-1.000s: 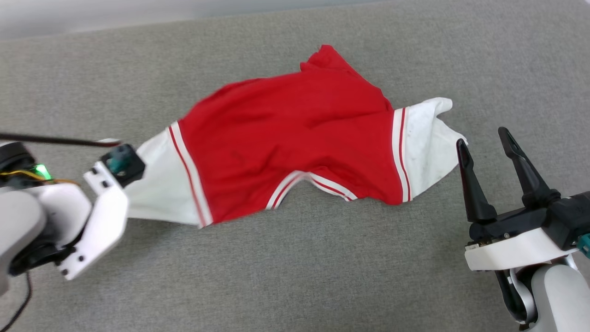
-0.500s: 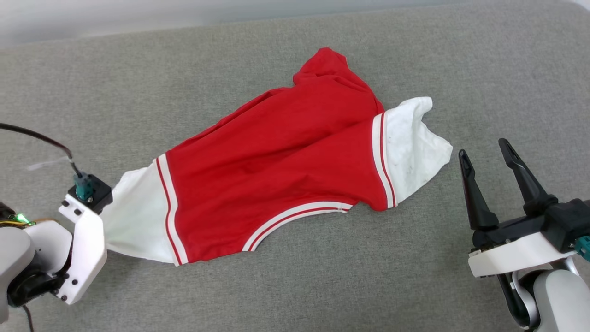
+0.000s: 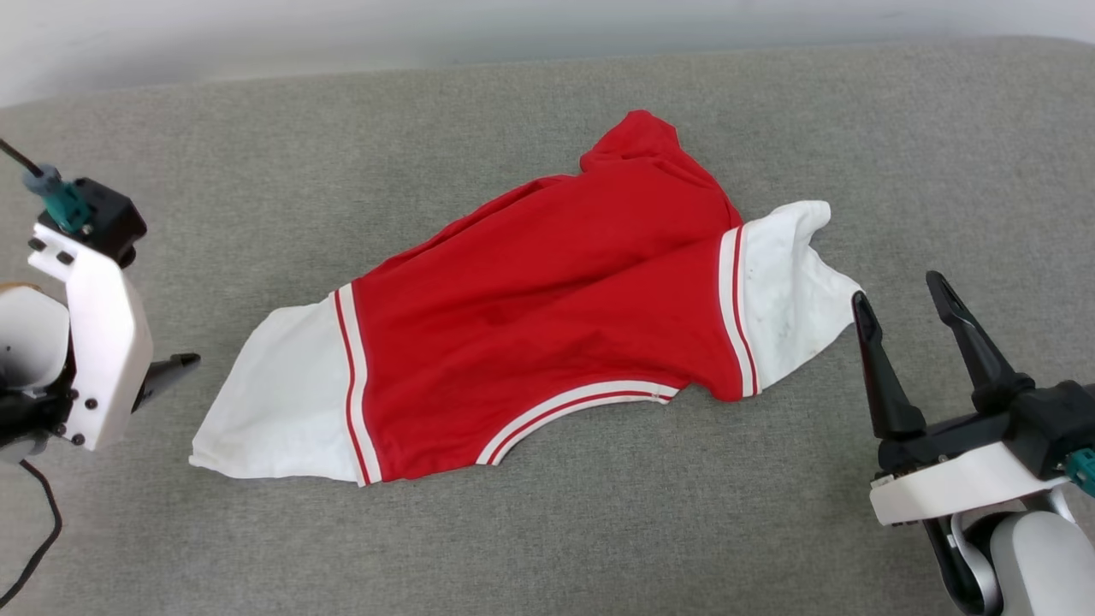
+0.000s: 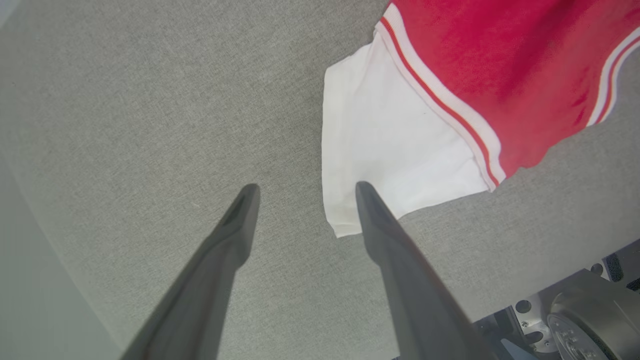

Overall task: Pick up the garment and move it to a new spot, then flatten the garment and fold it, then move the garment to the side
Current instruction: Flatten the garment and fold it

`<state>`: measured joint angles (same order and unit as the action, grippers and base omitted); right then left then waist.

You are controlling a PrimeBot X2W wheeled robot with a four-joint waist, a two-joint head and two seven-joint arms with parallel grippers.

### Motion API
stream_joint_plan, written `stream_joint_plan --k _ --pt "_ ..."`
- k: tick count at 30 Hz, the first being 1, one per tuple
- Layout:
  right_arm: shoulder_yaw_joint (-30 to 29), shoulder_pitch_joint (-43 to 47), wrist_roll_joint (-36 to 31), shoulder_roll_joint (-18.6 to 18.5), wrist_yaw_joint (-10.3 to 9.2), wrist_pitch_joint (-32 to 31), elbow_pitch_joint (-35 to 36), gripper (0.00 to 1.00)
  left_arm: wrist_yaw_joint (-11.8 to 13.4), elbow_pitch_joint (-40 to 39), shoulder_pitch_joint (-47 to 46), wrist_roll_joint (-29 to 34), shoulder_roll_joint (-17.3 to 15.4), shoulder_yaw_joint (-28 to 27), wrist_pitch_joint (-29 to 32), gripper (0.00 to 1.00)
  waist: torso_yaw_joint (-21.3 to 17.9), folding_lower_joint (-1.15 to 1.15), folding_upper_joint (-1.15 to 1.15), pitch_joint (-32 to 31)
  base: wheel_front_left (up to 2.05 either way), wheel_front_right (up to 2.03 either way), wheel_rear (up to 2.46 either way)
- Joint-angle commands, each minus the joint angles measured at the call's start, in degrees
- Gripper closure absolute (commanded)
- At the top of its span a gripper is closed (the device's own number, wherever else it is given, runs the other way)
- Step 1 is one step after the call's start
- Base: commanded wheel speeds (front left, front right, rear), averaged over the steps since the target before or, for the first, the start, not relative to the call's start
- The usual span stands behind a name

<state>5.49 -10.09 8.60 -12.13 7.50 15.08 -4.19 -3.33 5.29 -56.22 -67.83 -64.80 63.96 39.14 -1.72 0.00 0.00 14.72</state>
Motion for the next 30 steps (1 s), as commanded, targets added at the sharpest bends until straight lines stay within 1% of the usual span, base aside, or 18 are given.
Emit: stream_joint_plan --k 1,8,14,16,20,21,22,23,26,30 --pt "0.15 -0.52 0.07 0.22 -0.02 0.13 0.15 0.0 0.2 0.38 -0.19 -0.56 0.5 -0.15 0.35 0.0 -0.24 0.0 0.0 0.32 0.0 0.0 0.0" --pt "1.54 -2.57 0.27 -0.06 -0.02 0.12 0.14 0.0 0.99 5.07 1.85 -1.86 2.87 2.1 3.77 0.0 -1.95 0.0 0.0 2.49 0.0 0.0 0.0" --pt "1.69 -3.65 0.34 -0.08 -0.03 0.12 0.35 0.0 1.04 9.7 5.31 -2.35 4.27 3.83 2.49 0.0 -3.08 0.0 0.0 4.59 0.0 0.0 0.0" --pt "1.63 -3.99 0.3 -0.11 -0.02 0.12 0.49 0.0 0.96 11.3 6.57 -2.75 5.32 4.2 1.65 0.0 -3.17 0.0 0.0 5.09 0.0 0.0 0.0" --pt "1.53 -4.12 0.18 -0.18 -0.02 0.13 0.42 0.0 0.04 13.5 9.08 -2.68 7.16 5.67 0.96 0.0 -3.17 0.0 0.0 5.51 0.0 0.0 0.0" --pt "1.41 -4.26 0.13 -0.24 -0.02 0.13 0.32 0.0 -0.23 13.75 9.25 -2.6 7.68 5.84 0.78 0.07 -3.08 0.0 0.0 5.49 0.0 0.0 0.0" --pt "1.32 -4.45 0.06 -0.27 -0.02 0.12 0.2 0.0 -0.53 13.92 9.34 -2.3 8.1 6.02 0.5 0.73 -2.98 0.0 0.0 5.39 0.0 0.0 0.0" --pt "1.23 -4.62 -0.04 -0.31 -0.02 0.12 0.09 0.0 -0.87 14.09 9.47 -2.07 8.51 6.22 0.44 1.0 -2.84 0.0 0.0 5.21 0.0 0.0 0.0" --pt "0.96 -4.86 -0.28 -0.76 -0.03 0.13 -0.03 0.0 -1.72 13.96 9.13 -1.38 9.03 6.26 -0.38 1.0 -2.37 0.0 0.0 4.36 0.0 0.0 0.0" --pt "0.19 -6.05 -0.51 -2.5 -0.02 0.13 0.21 0.0 -2.28 12.54 7.03 -0.12 8.14 5.57 -1.58 1.0 -1.57 0.0 0.0 2.85 0.0 0.0 0.0"
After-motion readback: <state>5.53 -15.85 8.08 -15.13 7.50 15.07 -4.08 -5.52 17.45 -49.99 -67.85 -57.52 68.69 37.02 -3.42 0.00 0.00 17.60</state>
